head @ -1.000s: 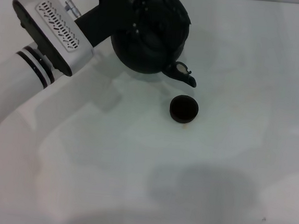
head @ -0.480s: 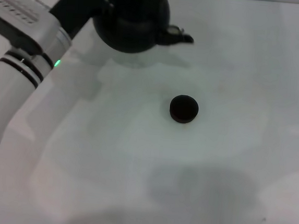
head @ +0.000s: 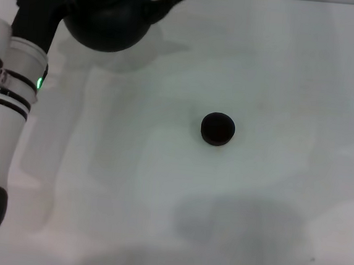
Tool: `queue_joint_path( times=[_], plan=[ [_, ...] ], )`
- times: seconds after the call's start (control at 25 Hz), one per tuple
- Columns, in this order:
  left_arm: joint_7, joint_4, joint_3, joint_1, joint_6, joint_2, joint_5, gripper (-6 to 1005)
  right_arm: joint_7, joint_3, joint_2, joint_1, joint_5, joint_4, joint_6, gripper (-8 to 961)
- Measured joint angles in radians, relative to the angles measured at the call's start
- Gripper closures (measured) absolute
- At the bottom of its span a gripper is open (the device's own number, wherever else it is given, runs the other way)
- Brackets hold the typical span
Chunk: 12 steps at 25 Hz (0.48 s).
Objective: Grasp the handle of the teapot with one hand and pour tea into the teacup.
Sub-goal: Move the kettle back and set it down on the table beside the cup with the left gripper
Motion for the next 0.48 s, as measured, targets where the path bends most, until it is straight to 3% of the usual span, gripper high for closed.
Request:
queue_joint_path(
  times=[0.48],
  plan=[
    [-0.020, -0.093, -0.001, 0.055, 0.021, -0.007, -0.106, 909, 0.000, -0.007, -0.005, 0.027, 0.000, -0.029, 0.033, 110]
  ],
)
